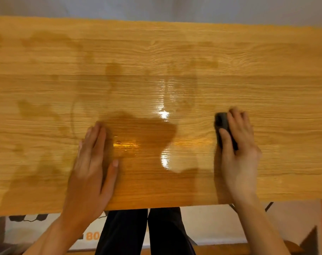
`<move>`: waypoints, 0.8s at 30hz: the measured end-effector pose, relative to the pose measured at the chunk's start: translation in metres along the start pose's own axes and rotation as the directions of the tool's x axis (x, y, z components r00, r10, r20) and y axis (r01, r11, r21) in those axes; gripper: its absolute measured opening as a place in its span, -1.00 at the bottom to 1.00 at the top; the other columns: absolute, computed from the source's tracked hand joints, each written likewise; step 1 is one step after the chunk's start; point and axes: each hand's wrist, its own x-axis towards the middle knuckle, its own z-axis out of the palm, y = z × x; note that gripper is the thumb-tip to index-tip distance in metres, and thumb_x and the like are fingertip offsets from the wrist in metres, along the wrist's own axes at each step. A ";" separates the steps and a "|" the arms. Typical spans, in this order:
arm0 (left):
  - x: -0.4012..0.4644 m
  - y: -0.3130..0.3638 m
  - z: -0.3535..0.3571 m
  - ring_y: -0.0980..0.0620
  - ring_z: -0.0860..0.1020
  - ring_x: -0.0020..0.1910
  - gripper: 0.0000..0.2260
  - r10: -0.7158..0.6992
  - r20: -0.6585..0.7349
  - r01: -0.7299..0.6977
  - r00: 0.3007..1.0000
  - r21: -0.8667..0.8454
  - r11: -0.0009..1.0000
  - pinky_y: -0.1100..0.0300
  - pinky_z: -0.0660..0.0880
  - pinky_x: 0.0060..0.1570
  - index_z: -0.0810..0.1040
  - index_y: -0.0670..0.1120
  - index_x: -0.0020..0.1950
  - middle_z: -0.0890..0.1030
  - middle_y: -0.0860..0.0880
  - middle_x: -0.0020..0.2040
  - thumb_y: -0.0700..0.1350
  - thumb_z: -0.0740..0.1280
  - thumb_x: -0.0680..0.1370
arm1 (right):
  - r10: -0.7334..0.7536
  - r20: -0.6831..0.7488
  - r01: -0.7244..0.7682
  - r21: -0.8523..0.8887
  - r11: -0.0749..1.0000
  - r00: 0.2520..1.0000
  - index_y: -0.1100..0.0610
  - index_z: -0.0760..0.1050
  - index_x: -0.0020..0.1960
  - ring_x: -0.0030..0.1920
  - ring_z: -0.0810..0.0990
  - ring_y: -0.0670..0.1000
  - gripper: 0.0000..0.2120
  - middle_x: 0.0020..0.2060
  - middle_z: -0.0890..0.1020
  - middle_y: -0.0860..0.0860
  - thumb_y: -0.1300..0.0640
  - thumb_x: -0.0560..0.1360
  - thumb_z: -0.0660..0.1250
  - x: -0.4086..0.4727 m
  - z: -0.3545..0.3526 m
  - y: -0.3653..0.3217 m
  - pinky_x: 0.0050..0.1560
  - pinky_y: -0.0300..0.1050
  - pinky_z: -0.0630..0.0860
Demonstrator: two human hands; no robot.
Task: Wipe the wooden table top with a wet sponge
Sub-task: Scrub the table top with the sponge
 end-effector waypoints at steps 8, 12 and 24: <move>0.108 -0.029 -0.018 -0.18 0.09 0.63 -0.50 0.003 -0.128 0.011 0.992 0.107 0.994 -0.14 0.02 0.60 0.17 -0.28 0.61 0.15 -0.24 0.63 -0.11 0.10 0.69 | -0.245 0.058 0.249 -0.069 0.966 0.968 0.22 0.44 0.38 0.52 0.22 0.11 -0.56 0.43 0.41 0.10 0.36 0.52 0.36 -0.009 0.113 -0.086 0.51 0.11 0.18; 0.140 -0.037 -0.018 -0.15 0.07 0.64 -0.50 0.008 -0.155 0.015 0.988 0.147 0.989 0.04 -0.07 0.62 0.15 -0.25 0.62 0.15 -0.23 0.63 -0.08 0.08 0.70 | -0.322 0.162 0.333 -0.047 0.942 0.933 0.24 0.42 0.40 0.52 0.22 0.10 -0.57 0.43 0.40 0.11 0.37 0.54 0.33 0.003 0.082 -0.062 0.52 0.10 0.16; 0.148 -0.042 -0.014 -0.13 0.06 0.64 -0.49 0.012 -0.143 0.019 0.990 0.211 0.977 0.21 -0.17 0.59 0.15 -0.25 0.62 0.14 -0.20 0.64 -0.07 0.05 0.70 | -0.216 -0.029 0.210 -0.138 0.968 0.976 0.24 0.46 0.36 0.48 0.26 0.15 -0.53 0.39 0.45 0.13 0.41 0.47 0.40 0.019 0.119 -0.089 0.54 0.04 0.10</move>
